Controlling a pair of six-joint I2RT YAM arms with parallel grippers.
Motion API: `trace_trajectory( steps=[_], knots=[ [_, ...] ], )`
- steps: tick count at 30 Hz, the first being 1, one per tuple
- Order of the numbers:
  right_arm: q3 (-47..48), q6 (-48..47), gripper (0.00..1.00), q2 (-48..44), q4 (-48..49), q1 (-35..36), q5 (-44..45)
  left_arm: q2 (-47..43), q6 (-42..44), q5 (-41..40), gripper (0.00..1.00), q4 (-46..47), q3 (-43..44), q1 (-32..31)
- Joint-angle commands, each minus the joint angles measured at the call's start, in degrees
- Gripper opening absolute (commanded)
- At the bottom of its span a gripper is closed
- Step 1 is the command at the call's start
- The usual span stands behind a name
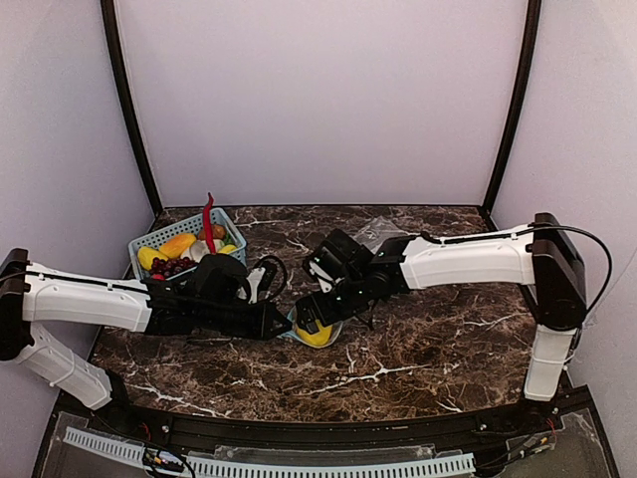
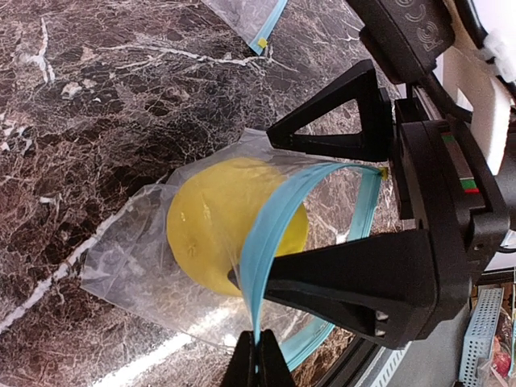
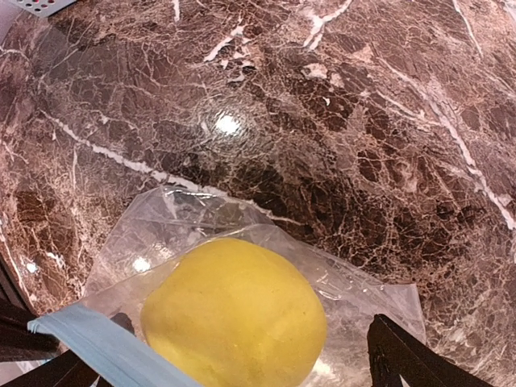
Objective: Place the food in the zip-top bag and seal the zipper
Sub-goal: Adjust the fake fruit in the zipper food storage bag.
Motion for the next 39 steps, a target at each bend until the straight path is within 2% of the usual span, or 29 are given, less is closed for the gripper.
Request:
trace_trajectory(
  steps=[1, 10, 23, 28, 33, 39],
  knots=[
    [2.45, 0.83, 0.98, 2.52, -0.82, 0.73, 3.93, -0.43, -0.14, -0.05, 0.01, 0.84, 1.2, 0.26],
    [2.97, 4.36, 0.99, 4.34, -7.25, 0.42, 11.97, -2.59, 0.54, -2.63, 0.01, -2.11, 1.64, 0.26],
    [-0.33, 5.98, 0.98, 1.82, -9.9, -2.11, 13.65, -5.56, 2.01, -9.18, 0.01, -12.18, 3.27, 0.2],
    [-0.16, 5.23, 0.99, 1.05, -9.73, -2.25, 12.51, -4.79, 2.13, -8.65, 0.01, -10.9, 3.11, 0.26],
    [0.37, 2.47, 0.99, -1.01, -6.98, -1.69, 7.53, -1.93, 1.87, -4.13, 0.01, -8.31, 3.76, 0.26],
    [-0.12, 0.93, 0.99, -5.67, -4.81, -1.02, 3.35, 0.69, 2.15, -3.43, 0.01, -8.06, 5.18, 0.23]
  ],
)
